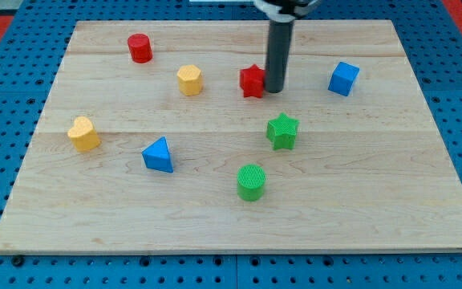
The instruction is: Push the red star along with green star down a bit
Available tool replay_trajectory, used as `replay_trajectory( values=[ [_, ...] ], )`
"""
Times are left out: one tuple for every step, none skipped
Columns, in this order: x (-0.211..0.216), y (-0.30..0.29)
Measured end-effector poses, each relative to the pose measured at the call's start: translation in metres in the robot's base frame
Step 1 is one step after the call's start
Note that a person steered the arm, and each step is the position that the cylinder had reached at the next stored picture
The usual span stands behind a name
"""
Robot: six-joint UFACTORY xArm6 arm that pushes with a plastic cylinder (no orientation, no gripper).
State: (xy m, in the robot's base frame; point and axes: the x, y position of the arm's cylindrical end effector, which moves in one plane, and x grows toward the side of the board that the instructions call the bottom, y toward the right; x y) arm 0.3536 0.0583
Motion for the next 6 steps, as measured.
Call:
replay_trajectory(
  values=[
    [-0.037,0.025],
    [-0.084,0.015],
    [-0.076,-0.026],
    [-0.031,-0.040],
    [-0.010,-0.016],
    [0.035,-0.013]
  ],
)
